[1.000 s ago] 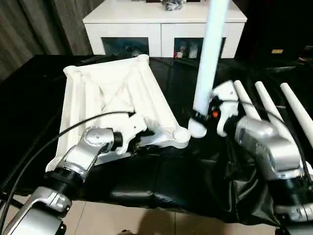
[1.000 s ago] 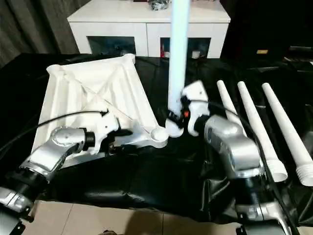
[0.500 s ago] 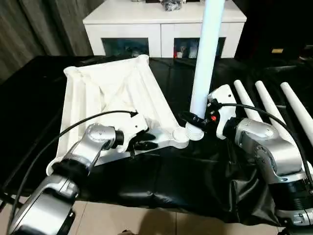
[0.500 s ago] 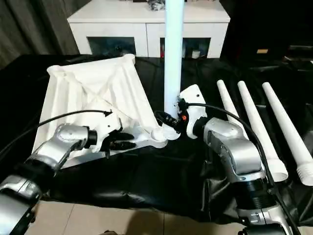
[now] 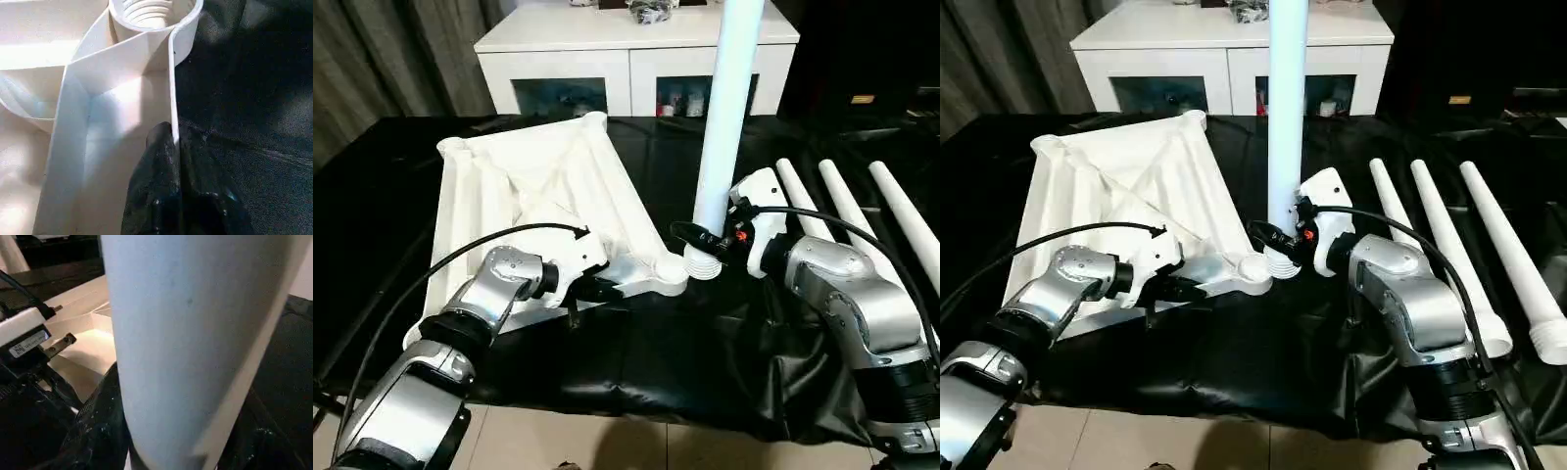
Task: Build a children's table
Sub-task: Pick table leg
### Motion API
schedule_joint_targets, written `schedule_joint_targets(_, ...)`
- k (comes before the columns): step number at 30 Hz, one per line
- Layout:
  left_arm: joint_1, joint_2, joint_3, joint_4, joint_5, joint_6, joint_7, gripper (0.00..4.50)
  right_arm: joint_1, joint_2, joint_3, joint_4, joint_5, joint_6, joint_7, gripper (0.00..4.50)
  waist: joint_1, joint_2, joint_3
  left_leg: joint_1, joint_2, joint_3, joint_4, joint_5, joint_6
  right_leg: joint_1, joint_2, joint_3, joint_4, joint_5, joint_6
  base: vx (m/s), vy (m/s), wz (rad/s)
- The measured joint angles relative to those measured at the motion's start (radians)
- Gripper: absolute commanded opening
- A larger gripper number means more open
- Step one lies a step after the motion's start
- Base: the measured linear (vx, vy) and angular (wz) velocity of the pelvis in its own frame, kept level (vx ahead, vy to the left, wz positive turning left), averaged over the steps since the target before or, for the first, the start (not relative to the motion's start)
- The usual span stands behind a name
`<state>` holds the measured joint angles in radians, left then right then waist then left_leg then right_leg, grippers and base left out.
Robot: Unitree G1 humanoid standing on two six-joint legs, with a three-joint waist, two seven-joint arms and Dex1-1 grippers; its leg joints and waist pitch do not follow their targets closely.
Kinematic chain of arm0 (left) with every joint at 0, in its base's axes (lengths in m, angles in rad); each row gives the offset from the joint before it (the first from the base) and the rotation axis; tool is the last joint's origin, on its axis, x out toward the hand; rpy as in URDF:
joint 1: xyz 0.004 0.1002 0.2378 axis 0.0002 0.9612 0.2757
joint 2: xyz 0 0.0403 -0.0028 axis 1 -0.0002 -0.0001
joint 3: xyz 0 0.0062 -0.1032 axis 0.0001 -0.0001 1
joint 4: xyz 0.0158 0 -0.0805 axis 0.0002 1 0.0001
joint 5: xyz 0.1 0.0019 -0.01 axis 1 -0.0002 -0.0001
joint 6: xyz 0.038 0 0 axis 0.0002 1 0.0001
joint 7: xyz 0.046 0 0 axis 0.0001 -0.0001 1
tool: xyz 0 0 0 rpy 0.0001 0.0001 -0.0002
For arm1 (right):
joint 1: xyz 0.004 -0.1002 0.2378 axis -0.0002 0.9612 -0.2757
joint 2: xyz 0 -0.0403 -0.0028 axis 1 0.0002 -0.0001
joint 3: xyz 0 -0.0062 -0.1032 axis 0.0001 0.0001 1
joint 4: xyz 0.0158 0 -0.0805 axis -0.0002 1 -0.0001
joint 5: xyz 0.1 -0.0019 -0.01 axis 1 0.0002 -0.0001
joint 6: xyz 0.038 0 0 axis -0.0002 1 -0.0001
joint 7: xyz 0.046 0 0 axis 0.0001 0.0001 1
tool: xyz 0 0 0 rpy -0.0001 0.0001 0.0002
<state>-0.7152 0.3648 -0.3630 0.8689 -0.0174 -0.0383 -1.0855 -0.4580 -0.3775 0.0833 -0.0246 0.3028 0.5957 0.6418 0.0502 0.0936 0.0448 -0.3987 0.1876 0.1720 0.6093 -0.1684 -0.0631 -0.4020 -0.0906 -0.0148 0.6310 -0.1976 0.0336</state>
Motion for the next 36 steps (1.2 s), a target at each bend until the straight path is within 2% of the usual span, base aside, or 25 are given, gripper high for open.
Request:
schedule_joint_targets(4,0.096,0.049,0.026,-0.134,-0.003,0.013,-0.002,0.00,0.009,0.011,-0.014,-0.018,0.088,0.066,0.054,1.86,-0.013,0.001,0.000,0.004,0.000,0.000,-0.004,0.000,0.000,0.000,0.000,0.000,-0.001,0.000,0.000,0.000,0.000,0.00)
schedule_joint_targets(8,0.195,0.067,0.044,-0.286,-0.006,0.047,0.011,0.00,0.026,0.028,-0.021,-0.028,0.118,0.080,0.070,1.86,-0.016,0.003,-0.001,0.008,0.000,0.003,-0.009,0.000,0.000,0.000,0.000,0.001,-0.003,-0.001,0.001,0.000,0.000,0.00)
schedule_joint_targets(17,0.265,0.052,0.053,-0.406,-0.005,0.103,0.055,0.00,0.016,0.084,0.006,0.106,0.094,0.037,0.072,1.86,-0.012,0.006,-0.003,0.008,-0.002,0.005,-0.010,0.000,0.000,0.001,-0.002,0.002,-0.006,-0.001,0.001,0.000,0.000,0.00)
schedule_joint_targets(22,0.288,0.049,0.053,-0.461,-0.002,0.141,0.066,0.00,-0.006,0.087,0.044,0.142,0.061,-0.009,0.082,1.86,-0.012,0.006,-0.003,0.008,-0.002,0.005,-0.011,0.000,0.000,0.000,-0.001,0.002,-0.007,-0.002,0.002,0.000,0.000,0.00)
schedule_joint_targets(27,0.293,0.046,0.056,-0.475,0.002,0.150,0.072,0.00,-0.009,0.102,0.043,0.171,0.049,-0.044,0.083,1.86,-0.011,0.006,-0.003,0.008,-0.002,0.005,-0.011,0.000,0.000,0.001,-0.001,0.002,-0.009,-0.002,0.002,0.000,0.000,0.00)
schedule_joint_targets(28,0.293,0.043,0.060,-0.478,0.002,0.164,0.072,0.55,-0.014,0.105,0.042,0.181,0.048,-0.051,0.082,1.86,-0.010,0.006,-0.003,0.008,-0.002,0.005,-0.011,0.000,0.000,0.001,-0.001,0.003,-0.009,-0.002,0.002,0.000,0.000,0.00)
schedule_joint_targets(32,0.309,0.034,0.082,-0.497,-0.022,0.187,0.099,0.62,-0.015,0.108,0.041,0.185,0.048,-0.055,0.079,1.86,-0.010,0.000,-0.003,0.008,-0.001,0.005,-0.011,0.000,0.000,0.001,-0.001,0.002,-0.008,-0.002,0.002,0.000,0.000,0.00)
schedule_joint_targets(33,0.311,0.033,0.082,-0.499,-0.024,0.187,0.101,0.93,-0.015,0.109,0.041,0.185,0.048,-0.055,0.079,1.86,-0.010,-0.001,-0.003,0.008,-0.001,0.005,-0.011,0.000,0.000,0.001,-0.001,0.002,-0.008,-0.002,0.002,0.000,0.000,0.00)
schedule_joint_targets(36,0.311,0.033,0.082,-0.498,-0.024,0.187,0.099,1.03,-0.015,0.110,0.041,0.185,0.048,-0.055,0.079,1.86,-0.010,-0.001,-0.003,0.008,-0.001,0.005,-0.011,0.000,0.000,0.001,-0.001,0.002,-0.008,-0.002,0.002,0.000,0.000,0.00)
